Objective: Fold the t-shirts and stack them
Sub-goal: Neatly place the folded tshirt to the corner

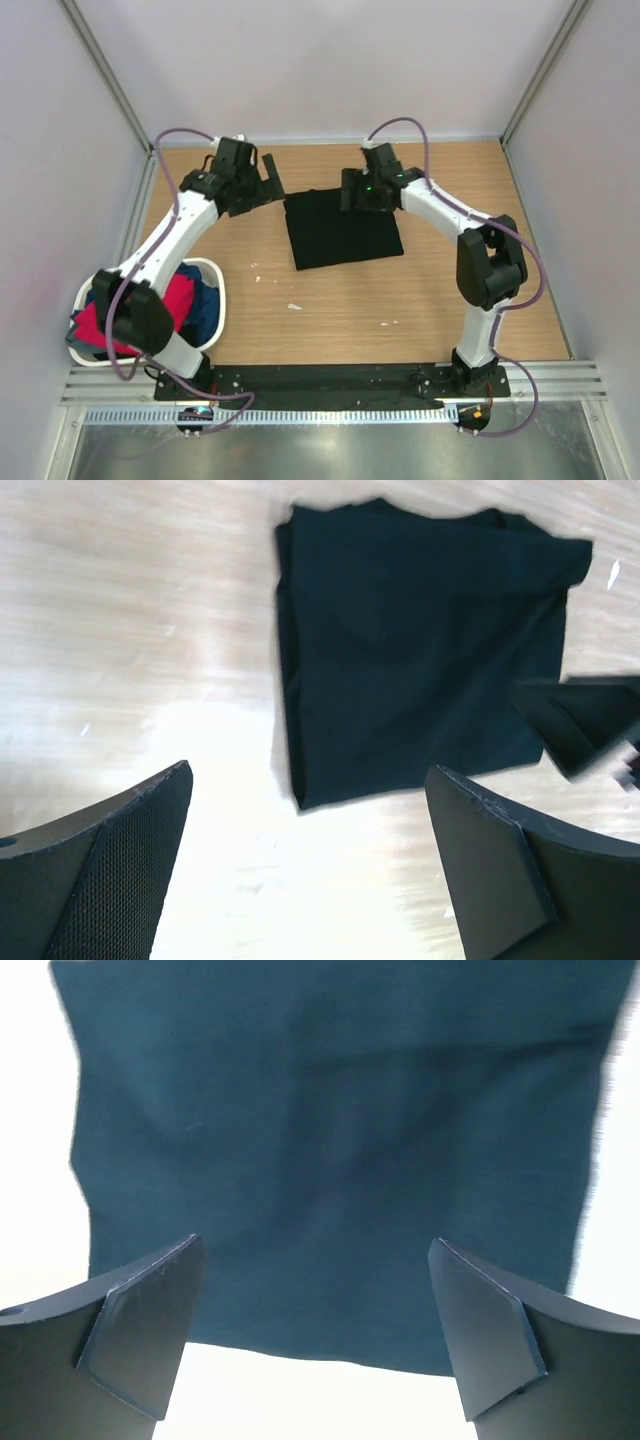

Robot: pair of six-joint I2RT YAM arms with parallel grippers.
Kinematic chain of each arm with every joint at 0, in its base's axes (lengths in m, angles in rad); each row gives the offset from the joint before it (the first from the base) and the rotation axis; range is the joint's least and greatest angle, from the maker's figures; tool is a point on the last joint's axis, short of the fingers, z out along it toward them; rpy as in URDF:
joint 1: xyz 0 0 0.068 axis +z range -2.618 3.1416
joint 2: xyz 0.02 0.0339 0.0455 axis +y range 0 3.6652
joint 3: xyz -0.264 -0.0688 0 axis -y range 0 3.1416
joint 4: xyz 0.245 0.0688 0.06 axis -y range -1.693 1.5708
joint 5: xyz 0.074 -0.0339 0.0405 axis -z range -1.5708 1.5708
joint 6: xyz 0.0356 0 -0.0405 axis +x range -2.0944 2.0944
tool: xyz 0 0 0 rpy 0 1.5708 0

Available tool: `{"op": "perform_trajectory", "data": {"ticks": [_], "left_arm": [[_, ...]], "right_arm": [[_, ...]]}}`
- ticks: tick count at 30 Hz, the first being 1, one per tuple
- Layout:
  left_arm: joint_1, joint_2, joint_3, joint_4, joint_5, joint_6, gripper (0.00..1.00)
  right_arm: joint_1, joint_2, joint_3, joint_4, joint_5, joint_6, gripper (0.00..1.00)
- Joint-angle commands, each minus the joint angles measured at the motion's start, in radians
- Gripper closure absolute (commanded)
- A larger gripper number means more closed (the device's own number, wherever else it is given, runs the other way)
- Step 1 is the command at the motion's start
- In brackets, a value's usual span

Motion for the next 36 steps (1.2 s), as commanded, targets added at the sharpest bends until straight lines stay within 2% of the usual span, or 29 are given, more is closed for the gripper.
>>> {"op": "perform_trajectory", "data": {"ticks": [1, 9, 13, 18, 22, 25, 28, 31, 34, 36], "left_arm": [[-0.001, -0.127, -0.089, -0.072, -0.046, -0.025, 0.00], [-0.001, -0.318, -0.166, -0.221, -0.135, -0.051, 0.00], [-0.003, -0.379, -0.203, -0.253, -0.147, -0.083, 0.00], [0.000, -0.411, -0.220, -0.299, -0.159, -0.088, 0.00], [-0.001, -0.408, -0.211, -0.316, -0.168, -0.080, 0.00], [-0.001, -0.393, -0.198, -0.320, -0.167, -0.073, 0.00], [0.002, -0.353, -0.181, -0.323, -0.150, -0.050, 0.00], [0.002, -0.298, -0.126, -0.357, -0.145, -0.018, 0.00], [0.000, -0.224, -0.059, -0.406, -0.164, -0.007, 0.00], [0.002, -0.204, -0.037, -0.412, -0.165, -0.011, 0.00]], "right_arm": [[0.091, 0.041, 0.077, -0.025, 0.097, -0.014, 0.00], [0.140, 0.259, 0.161, -0.025, 0.154, 0.028, 0.00], [0.129, 0.392, 0.241, -0.054, 0.247, -0.009, 0.00], [0.005, 0.514, 0.371, -0.084, 0.215, -0.014, 0.02], [-0.113, 0.550, 0.437, -0.087, 0.212, -0.047, 0.01], [-0.180, 0.593, 0.513, -0.098, 0.233, -0.157, 0.01], [-0.214, 0.626, 0.600, -0.129, 0.334, -0.278, 0.01], [-0.253, 0.652, 0.617, -0.126, 0.419, -0.346, 0.01], [-0.318, 0.672, 0.643, -0.127, 0.412, -0.389, 0.01], [-0.354, 0.673, 0.660, -0.127, 0.347, -0.402, 0.01]]}}
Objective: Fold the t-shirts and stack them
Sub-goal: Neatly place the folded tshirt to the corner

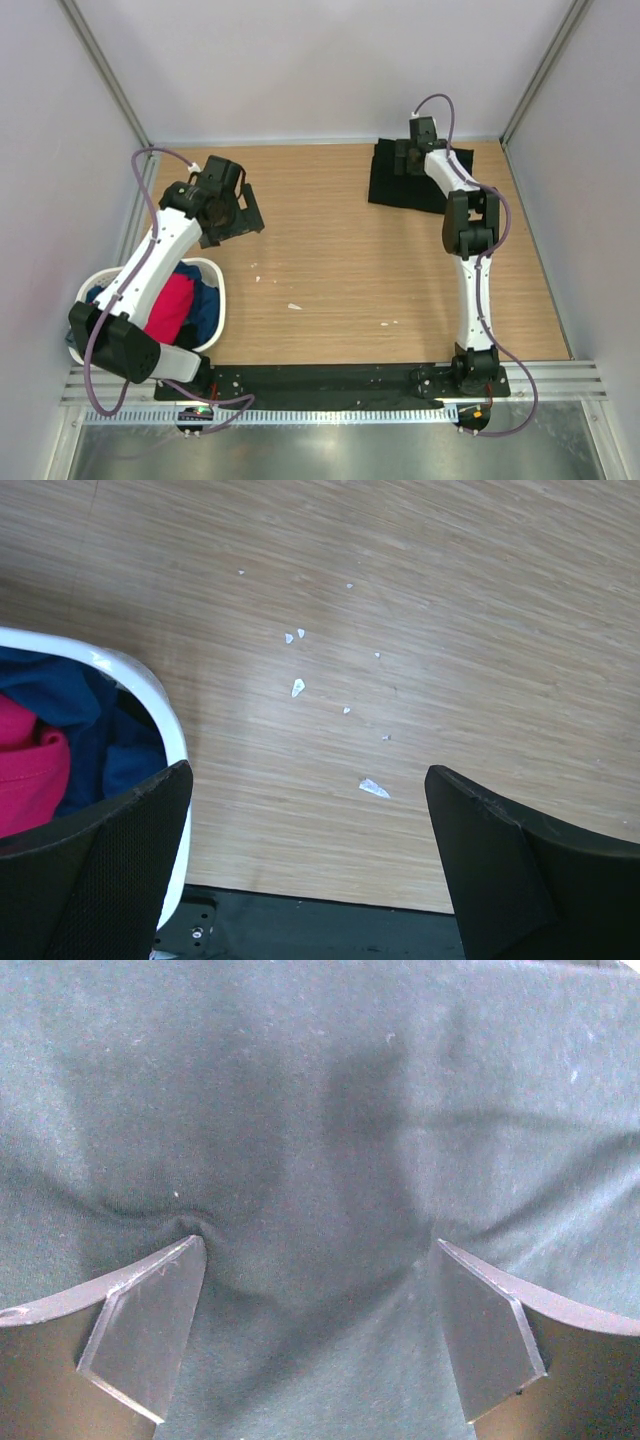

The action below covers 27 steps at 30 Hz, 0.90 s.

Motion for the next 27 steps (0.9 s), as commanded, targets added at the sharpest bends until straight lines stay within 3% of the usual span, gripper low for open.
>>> {"op": "perform_trajectory", "data": {"ticks": [1, 8, 16, 23, 27], "left_arm": [[0.004, 0.016, 0.064, -0.043, -0.020, 0.020, 0.00], [0.013, 0.030, 0.101, -0.029, -0.023, 0.025, 0.00], [0.019, 0.102, 0.190, -0.043, -0.053, 0.063, 0.00], [0.025, 0.193, 0.251, -0.043, -0.015, 0.077, 0.00], [0.025, 0.199, 0.244, -0.031, 0.010, 0.079, 0.00]], "right_arm": [[-0.070, 0.069, 0.032, -0.101, 0.009, -0.114, 0.01], [-0.202, 0.088, 0.087, -0.098, -0.145, -0.259, 0.00], [-0.273, 0.101, 0.053, -0.124, -0.260, -0.513, 0.00], [-0.280, 0.085, 0.133, -0.210, -0.421, -0.515, 0.00], [-0.244, -0.005, 0.095, -0.230, -0.446, -0.551, 0.00]]}}
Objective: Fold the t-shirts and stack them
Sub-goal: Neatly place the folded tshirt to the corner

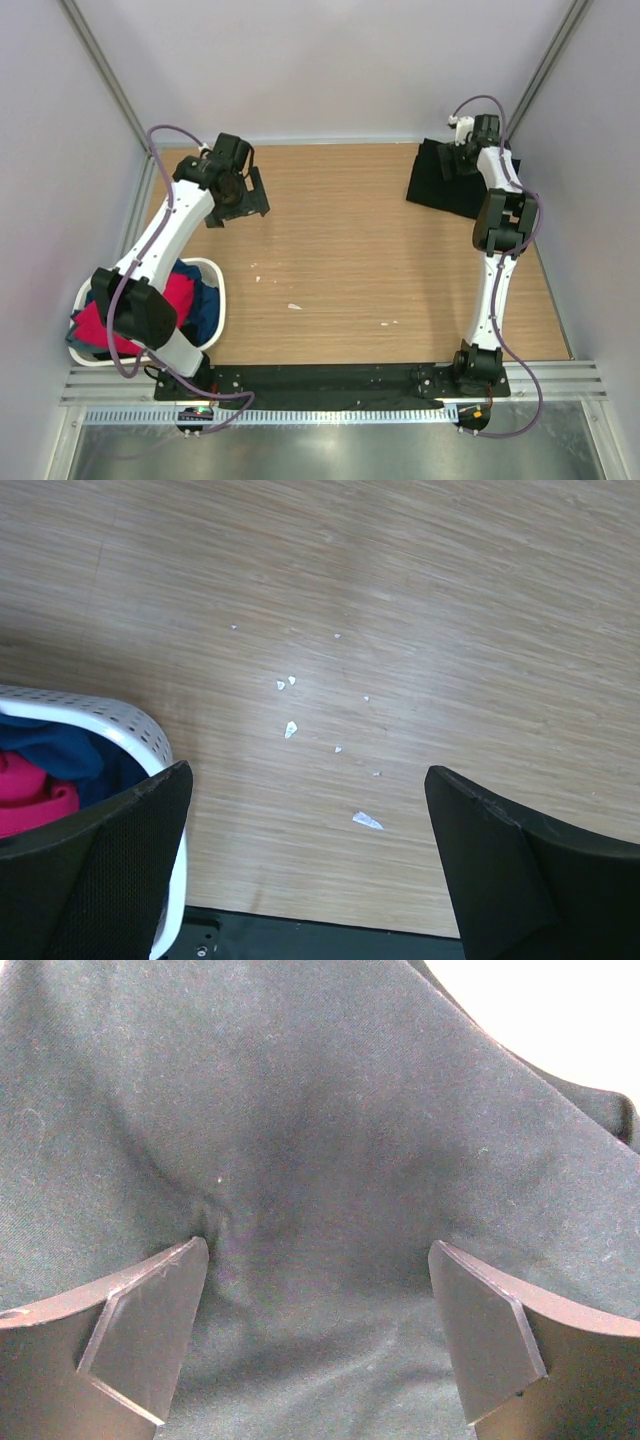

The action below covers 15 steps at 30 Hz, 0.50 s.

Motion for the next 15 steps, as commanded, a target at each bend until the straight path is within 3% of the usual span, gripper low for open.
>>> {"op": "perform_trajectory", "data": {"ticks": [1, 3, 9, 15], "left_arm": [[0.006, -0.014, 0.014, 0.013, 0.024, 0.026, 0.00], [0.006, -0.033, 0.008, 0.023, 0.026, 0.029, 0.00], [0.007, -0.084, 0.001, 0.079, 0.045, 0.055, 0.00], [0.012, -0.109, -0.008, 0.164, 0.108, 0.072, 0.00]], "right_arm": [[0.041, -0.071, -0.049, -0.141, -0.030, -0.081, 0.00], [0.058, -0.114, -0.071, -0.146, 0.029, -0.083, 0.00], [0.059, -0.303, -0.141, -0.144, -0.054, -0.051, 0.00], [0.058, -0.435, -0.239, -0.112, -0.027, 0.081, 0.00]]}}
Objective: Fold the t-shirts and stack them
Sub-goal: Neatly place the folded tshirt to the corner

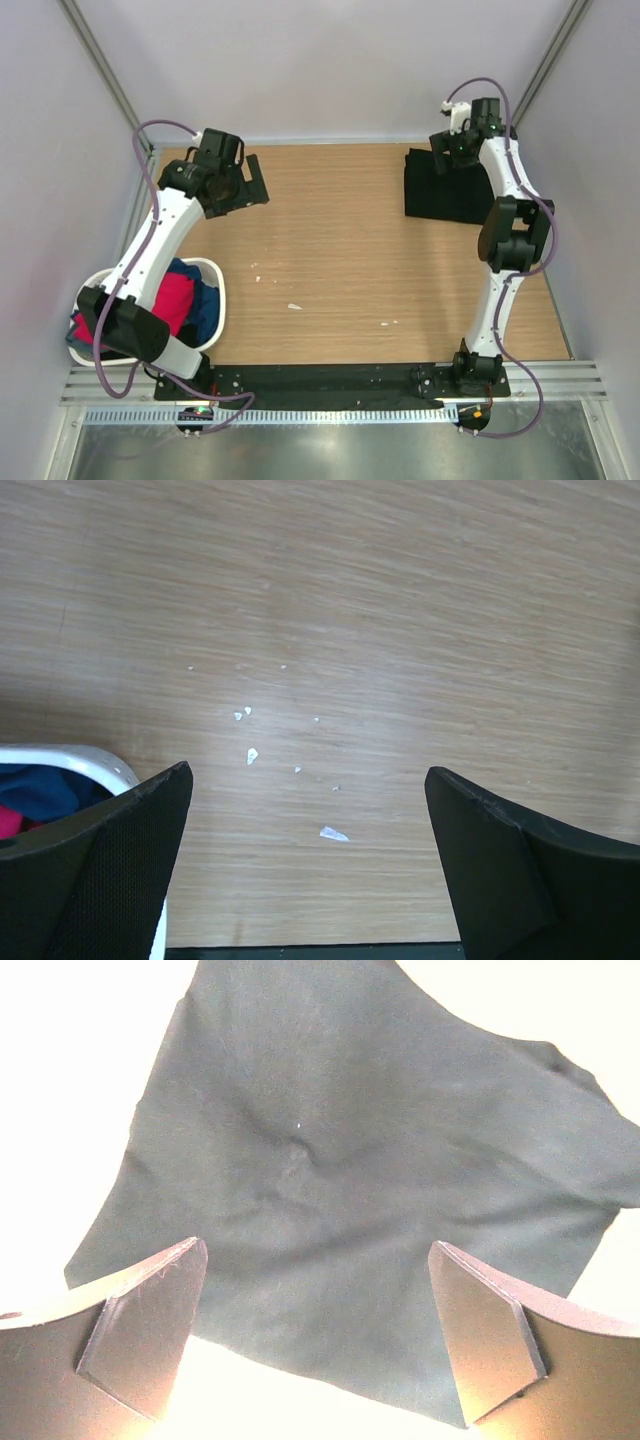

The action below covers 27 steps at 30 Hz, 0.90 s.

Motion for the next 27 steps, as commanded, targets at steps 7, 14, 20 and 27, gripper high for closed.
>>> {"op": "perform_trajectory", "data": {"ticks": [7, 14, 20, 27], "left_arm": [[0.014, -0.019, -0.001, 0.149, 0.104, 0.075, 0.00], [0.015, 0.063, 0.083, 0.117, 0.097, 0.089, 0.00], [0.015, 0.049, 0.033, 0.129, 0.088, 0.075, 0.00], [0.014, -0.054, -0.053, 0.149, -0.007, 0.020, 0.00]], "right_arm": [[-0.006, -0.205, -0.263, 0.142, 0.134, 0.542, 0.00], [0.011, -0.207, -0.362, 0.185, 0.447, 0.819, 0.00], [0.011, -0.070, -0.282, 0.185, 0.441, 0.834, 0.00], [0.008, 0.056, -0.228, 0.228, 0.407, 0.693, 0.00]]}}
